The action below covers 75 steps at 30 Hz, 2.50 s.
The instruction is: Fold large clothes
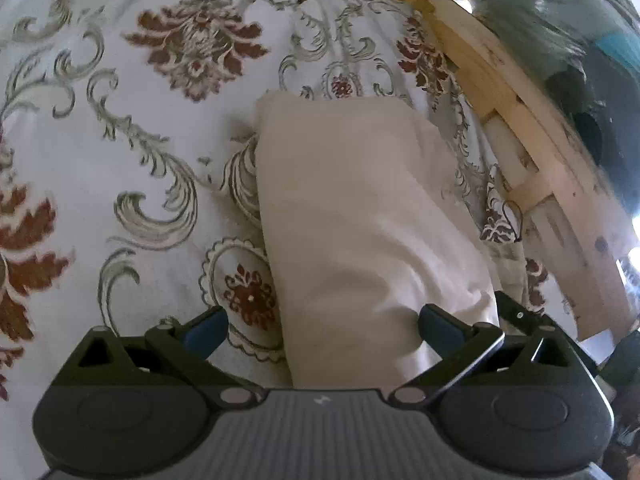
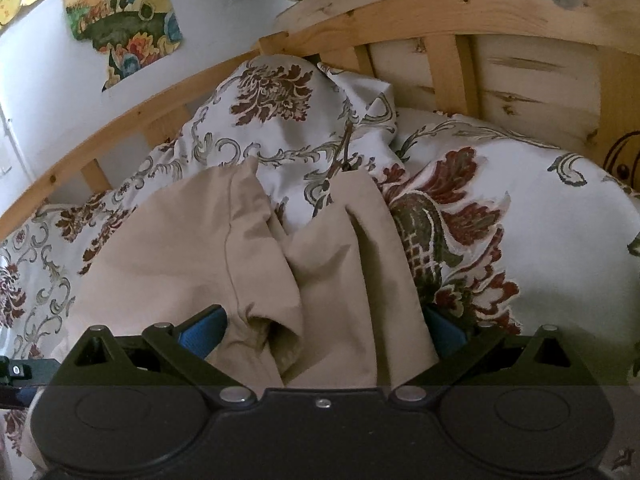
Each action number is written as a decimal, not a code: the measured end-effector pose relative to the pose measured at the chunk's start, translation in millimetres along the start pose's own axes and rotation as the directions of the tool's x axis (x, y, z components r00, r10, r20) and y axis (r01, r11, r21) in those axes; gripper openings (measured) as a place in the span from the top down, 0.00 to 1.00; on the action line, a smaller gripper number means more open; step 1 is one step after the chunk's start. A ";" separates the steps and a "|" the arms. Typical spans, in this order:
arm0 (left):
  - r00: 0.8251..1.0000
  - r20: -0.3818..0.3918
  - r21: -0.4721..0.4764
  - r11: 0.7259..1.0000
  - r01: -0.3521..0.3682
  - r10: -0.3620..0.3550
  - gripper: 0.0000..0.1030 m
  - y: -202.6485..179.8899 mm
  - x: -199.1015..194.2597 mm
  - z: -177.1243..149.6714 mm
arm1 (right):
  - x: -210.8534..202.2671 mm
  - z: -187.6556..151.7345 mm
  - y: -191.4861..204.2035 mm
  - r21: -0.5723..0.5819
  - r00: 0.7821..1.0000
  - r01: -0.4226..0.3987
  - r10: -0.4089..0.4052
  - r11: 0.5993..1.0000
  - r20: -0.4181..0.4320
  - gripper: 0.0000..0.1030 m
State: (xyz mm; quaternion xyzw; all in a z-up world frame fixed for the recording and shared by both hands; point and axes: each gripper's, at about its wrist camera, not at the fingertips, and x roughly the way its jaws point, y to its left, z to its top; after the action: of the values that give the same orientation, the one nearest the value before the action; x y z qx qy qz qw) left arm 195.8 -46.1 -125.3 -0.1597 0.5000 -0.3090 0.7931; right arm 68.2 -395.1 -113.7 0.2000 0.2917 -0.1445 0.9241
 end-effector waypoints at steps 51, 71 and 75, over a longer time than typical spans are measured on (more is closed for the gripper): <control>0.989 -0.054 0.037 0.990 0.137 -0.135 0.26 -1.8 29.0 10.9 | 8.2 -4.5 9.4 0.000 0.998 -0.065 0.065 0.998 -0.021 0.45; 0.954 0.286 0.298 0.938 -0.174 0.086 0.53 -3.4 -75.6 60.1 | -5.0 10.3 152.6 -0.417 0.934 -0.188 0.293 0.889 0.204 0.83; 0.935 0.310 0.271 0.927 -0.258 0.170 0.51 39.2 -76.5 82.4 | 32.5 14.0 201.6 -0.449 0.923 -0.243 0.347 0.860 0.166 0.83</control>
State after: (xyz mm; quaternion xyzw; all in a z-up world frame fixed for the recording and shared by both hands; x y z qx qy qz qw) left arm 258.6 28.8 -57.2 -0.0206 0.3428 -0.2677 0.9002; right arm 177.9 -229.4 -65.1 0.0198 0.1673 0.0429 0.9848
